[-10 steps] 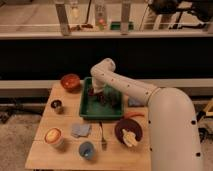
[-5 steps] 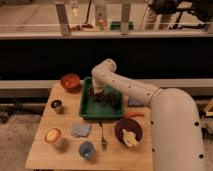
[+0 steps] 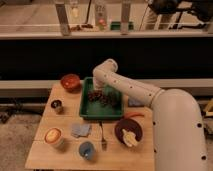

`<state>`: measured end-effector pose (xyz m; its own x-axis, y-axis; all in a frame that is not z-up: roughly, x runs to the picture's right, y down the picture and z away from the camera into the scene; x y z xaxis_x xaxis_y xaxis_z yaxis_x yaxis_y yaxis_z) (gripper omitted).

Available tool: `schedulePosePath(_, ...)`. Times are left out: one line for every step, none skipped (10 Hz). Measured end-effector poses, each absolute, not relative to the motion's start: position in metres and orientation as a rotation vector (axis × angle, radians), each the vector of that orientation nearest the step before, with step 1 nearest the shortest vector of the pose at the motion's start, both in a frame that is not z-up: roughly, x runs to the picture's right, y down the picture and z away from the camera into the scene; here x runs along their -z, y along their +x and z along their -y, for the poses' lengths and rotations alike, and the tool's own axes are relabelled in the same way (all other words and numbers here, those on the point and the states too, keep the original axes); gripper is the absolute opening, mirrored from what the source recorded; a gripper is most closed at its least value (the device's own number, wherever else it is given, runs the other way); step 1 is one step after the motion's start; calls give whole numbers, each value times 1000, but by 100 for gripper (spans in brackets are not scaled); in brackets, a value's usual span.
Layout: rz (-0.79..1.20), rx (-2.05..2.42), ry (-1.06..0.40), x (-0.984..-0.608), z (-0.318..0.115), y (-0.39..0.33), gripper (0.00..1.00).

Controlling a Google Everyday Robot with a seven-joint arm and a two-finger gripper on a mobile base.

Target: Place grapes in metal cup

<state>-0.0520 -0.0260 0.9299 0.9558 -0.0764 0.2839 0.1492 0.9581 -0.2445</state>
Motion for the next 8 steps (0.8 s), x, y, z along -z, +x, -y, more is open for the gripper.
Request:
schedulePosePath(283,110,-262,-930,28,-51,11)
schedulePosePath(288,102,-252,-928,31,-48,4)
schedulePosePath(296,89,-245,-928,32,-46,3)
schedulePosePath(301,85,-245,-929,32,-46,5)
schedulePosePath(314,79,-241,-931,32,-48,13)
schedulePosePath(321,69,-236,-931,33,-46,10)
schedulePosePath(315,69,-233,-931,34,-42,12)
schedulePosePath(321,72,-239,-930,32,-48,17)
